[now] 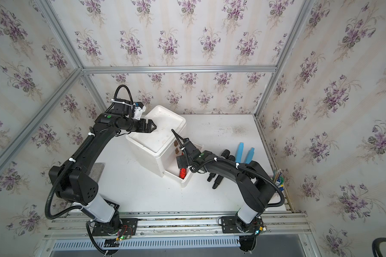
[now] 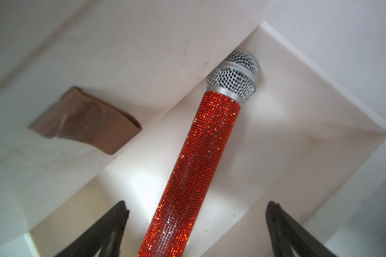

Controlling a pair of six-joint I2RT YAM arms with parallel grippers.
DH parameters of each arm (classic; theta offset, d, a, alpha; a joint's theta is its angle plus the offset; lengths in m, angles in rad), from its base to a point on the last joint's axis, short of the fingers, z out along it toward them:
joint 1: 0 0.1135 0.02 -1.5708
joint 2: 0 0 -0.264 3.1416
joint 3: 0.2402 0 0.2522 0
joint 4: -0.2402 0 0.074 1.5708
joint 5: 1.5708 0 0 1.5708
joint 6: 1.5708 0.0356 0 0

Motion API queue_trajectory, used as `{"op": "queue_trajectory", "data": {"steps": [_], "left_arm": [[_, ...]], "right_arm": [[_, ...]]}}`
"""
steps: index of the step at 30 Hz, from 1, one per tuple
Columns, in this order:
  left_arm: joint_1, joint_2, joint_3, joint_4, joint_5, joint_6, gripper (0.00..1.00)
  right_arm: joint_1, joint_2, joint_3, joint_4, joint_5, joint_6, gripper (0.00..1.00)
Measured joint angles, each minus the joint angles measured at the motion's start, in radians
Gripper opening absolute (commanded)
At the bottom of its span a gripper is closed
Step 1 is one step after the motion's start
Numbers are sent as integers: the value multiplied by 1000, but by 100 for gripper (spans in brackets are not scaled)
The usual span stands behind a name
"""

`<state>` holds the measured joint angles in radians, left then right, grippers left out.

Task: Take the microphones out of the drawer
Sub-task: Pick up the microphone from the drawer.

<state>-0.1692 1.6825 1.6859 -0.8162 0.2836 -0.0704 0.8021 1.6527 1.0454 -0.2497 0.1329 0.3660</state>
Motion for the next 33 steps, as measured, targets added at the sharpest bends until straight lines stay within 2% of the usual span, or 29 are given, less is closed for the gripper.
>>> {"op": "queue_trajectory", "data": {"steps": [5,7,13,15,23,33], "left_arm": [[0,0,0,0,0,0,99],[0,0,0,0,0,0,99],[0,0,0,0,0,0,99],[0,0,0,0,0,0,99],[3,1,0,2,0,0,99],[4,1,1,2,2,0,99]], "right_arm": [[0,24,-13,49,-15,0,79],[0,36,-17,75,-18,2,70],[5,76,-30,161,-10,42,53],[10,85,-34,182,-2,63,53],[30,130,5,187,80,158,65],[37,192,84,91,111,224,67]]}}
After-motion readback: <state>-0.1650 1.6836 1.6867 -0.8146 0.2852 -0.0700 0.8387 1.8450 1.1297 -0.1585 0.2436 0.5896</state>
